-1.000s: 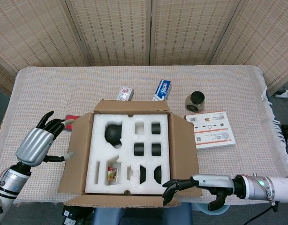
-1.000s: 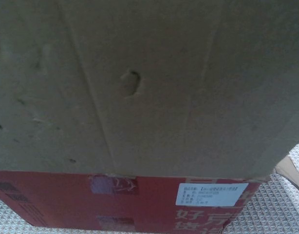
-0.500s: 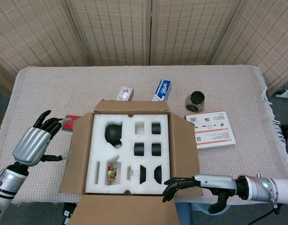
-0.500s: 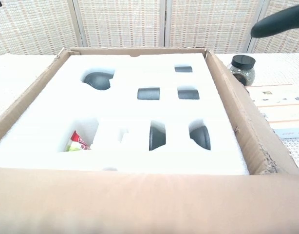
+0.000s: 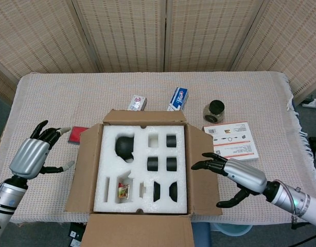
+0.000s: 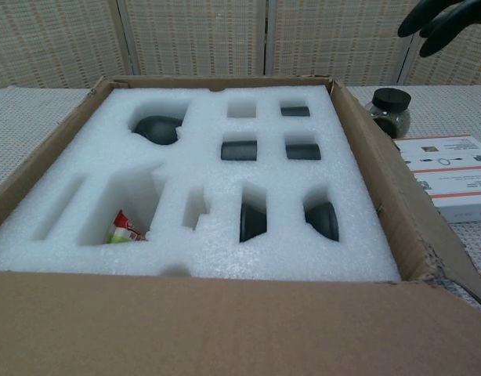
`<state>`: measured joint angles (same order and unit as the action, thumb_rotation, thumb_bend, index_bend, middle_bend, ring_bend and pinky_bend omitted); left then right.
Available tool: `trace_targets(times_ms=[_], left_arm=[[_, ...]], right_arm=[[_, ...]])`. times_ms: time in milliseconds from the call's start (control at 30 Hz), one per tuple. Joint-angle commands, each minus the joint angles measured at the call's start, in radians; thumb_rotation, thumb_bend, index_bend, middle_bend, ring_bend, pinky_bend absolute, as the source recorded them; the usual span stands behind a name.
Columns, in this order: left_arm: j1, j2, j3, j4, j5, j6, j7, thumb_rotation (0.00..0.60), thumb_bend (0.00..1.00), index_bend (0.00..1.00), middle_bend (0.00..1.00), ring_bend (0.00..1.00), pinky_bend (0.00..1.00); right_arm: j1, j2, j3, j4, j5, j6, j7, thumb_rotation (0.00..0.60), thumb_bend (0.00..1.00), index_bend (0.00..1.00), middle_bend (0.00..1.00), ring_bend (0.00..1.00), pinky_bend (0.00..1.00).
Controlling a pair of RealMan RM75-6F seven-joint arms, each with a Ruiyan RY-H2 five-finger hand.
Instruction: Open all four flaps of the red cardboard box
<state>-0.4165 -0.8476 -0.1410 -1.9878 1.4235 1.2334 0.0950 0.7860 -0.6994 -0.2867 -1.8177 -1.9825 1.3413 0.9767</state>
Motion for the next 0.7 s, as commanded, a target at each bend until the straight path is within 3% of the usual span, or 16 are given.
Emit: trace_targets(times_ms=[33, 300, 433, 700], left_arm=[[0.010, -0.012, 0.003, 0.017, -0.012, 0.010, -0.006, 0.397, 0.25, 0.18, 0.25, 0.22, 0.00], [0.048, -0.057, 0.013, 0.077, -0.047, 0.052, -0.004, 0.398, 0.25, 0.18, 0.25, 0.22, 0.00], [0.067, -0.074, 0.015, 0.097, -0.063, 0.076, 0.007, 0.398, 0.25, 0.18, 0.25, 0.22, 0.00], [0.115, -0.113, 0.019, 0.140, -0.081, 0.143, 0.015, 0.415, 0.25, 0.17, 0.25, 0.22, 0.00]], right_arm=[[-0.144, -0.037, 0.080, -0.046, 0.222, -0.063, -0.353, 0.157, 0.05, 0.11, 0.15, 0.15, 0.00], [-0.339, -0.171, 0.156, 0.032, 0.401, 0.082, -0.824, 0.269, 0.05, 0.06, 0.12, 0.13, 0.00], [-0.409, -0.215, 0.167, 0.064, 0.434, 0.128, -0.873, 0.273, 0.05, 0.01, 0.08, 0.11, 0.00], [-0.508, -0.265, 0.178, 0.155, 0.458, 0.169, -0.828, 0.347, 0.06, 0.00, 0.03, 0.08, 0.00]])
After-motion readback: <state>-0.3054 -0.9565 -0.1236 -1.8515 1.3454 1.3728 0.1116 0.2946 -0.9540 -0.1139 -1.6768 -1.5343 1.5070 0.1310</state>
